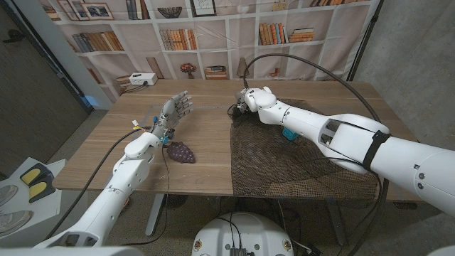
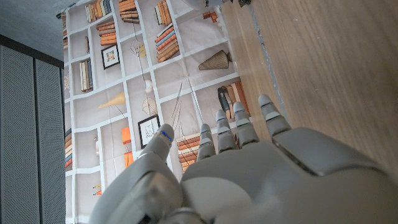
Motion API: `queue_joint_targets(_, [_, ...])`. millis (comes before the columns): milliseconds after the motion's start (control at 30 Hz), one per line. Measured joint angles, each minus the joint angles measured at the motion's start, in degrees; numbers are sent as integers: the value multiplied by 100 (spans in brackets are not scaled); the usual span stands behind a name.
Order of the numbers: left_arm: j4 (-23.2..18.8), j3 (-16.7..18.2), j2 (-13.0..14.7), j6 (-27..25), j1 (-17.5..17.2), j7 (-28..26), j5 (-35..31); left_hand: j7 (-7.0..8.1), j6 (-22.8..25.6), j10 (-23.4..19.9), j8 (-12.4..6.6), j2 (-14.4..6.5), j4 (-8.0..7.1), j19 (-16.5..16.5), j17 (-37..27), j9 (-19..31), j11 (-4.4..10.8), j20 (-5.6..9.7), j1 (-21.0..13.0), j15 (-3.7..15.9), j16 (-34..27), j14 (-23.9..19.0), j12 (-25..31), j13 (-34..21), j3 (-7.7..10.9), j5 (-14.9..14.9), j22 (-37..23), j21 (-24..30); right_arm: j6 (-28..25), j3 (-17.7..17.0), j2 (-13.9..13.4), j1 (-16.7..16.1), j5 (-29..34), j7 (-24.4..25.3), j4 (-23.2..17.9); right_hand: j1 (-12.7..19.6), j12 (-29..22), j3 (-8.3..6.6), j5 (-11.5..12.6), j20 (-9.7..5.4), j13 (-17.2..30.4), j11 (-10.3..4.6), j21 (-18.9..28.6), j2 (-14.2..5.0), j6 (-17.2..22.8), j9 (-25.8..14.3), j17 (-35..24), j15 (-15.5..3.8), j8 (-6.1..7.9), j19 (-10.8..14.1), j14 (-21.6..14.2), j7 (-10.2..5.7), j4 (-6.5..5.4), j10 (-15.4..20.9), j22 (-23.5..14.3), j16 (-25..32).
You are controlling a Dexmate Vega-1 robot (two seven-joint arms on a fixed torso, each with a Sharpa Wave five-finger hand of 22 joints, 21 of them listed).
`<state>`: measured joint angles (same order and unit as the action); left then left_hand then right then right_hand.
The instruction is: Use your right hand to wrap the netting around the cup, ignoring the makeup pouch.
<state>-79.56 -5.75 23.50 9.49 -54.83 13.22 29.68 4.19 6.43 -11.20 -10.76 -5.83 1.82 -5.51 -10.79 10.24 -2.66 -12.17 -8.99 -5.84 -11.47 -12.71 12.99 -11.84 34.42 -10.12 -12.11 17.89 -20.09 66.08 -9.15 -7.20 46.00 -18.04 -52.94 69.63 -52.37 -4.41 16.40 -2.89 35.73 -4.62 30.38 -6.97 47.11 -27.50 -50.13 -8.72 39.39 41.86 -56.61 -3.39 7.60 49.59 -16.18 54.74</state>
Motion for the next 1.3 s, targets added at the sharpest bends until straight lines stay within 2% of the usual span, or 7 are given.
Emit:
queue_joint_targets(133, [7,-5,0,-21,15,5,0,0,0,0,0,0,0,0,0,0,0,0,0,0,0,0,0,0,0,0,0,0,-36,-201,-250,-224,24,334,-451,7,0,1,-6,-30,-7,12,104,-7,-9,-1,26,-28,77,-30,-116,3,0,13,-28,0])
queue_joint_targets(200, [13,-8,0,-28,24,6,0,0,0,0,0,0,0,0,0,0,0,0,0,0,0,0,0,0,0,0,0,0,-66,-287,-344,-312,32,452,-628,76,0,1,-28,-59,-7,10,137,17,-88,-2,26,-39,322,-63,-143,21,0,52,-46,0])
queue_joint_targets(267, [21,-15,-2,-35,37,11,0,0,0,0,0,0,0,0,0,0,0,0,0,0,0,0,0,0,0,0,0,0,-114,-411,-477,-442,48,607,-890,82,0,1,-32,-36,-12,10,149,23,-89,-2,26,-61,354,-87,-205,22,1,52,-46,0])
queue_joint_targets(500, [66,-53,-13,-52,108,45,-13,0,0,0,0,0,0,0,0,0,0,0,0,0,0,0,0,0,0,0,0,0,-350,-850,-912,-876,141,993,-1829,83,-21,1,-43,-80,-6,51,247,23,-89,-3,-33,-81,411,-132,-225,22,1,93,-74,-51])
queue_joint_targets(600, [85,-71,-22,-53,138,47,-13,0,0,0,0,-39,0,0,0,0,0,0,39,0,0,0,0,0,0,0,0,0,-450,-878,-940,-907,169,1089,-1891,91,-21,8,-43,-67,-3,51,268,30,-90,-3,-70,-81,412,-179,-225,22,8,93,-74,-72])
queue_joint_targets(633, [90,-78,-25,-68,149,65,-20,0,0,0,0,-38,0,0,0,0,0,0,38,0,0,0,0,0,0,0,0,0,-502,-1082,-1103,-1099,177,1137,-2263,91,-21,8,-44,-67,7,50,273,30,-90,-4,-73,-81,420,-179,-225,22,8,92,-74,-90])
queue_joint_targets(1300, [34,-168,-39,-168,236,50,-98,0,0,0,0,-36,0,0,0,0,0,0,39,0,0,0,0,0,0,0,0,0,-1470,-2158,-1776,-2262,44,1742,-3906,201,-15,47,-66,-68,78,8,465,38,-106,-11,-229,-80,543,-381,-224,-23,-48,50,-126,-288])
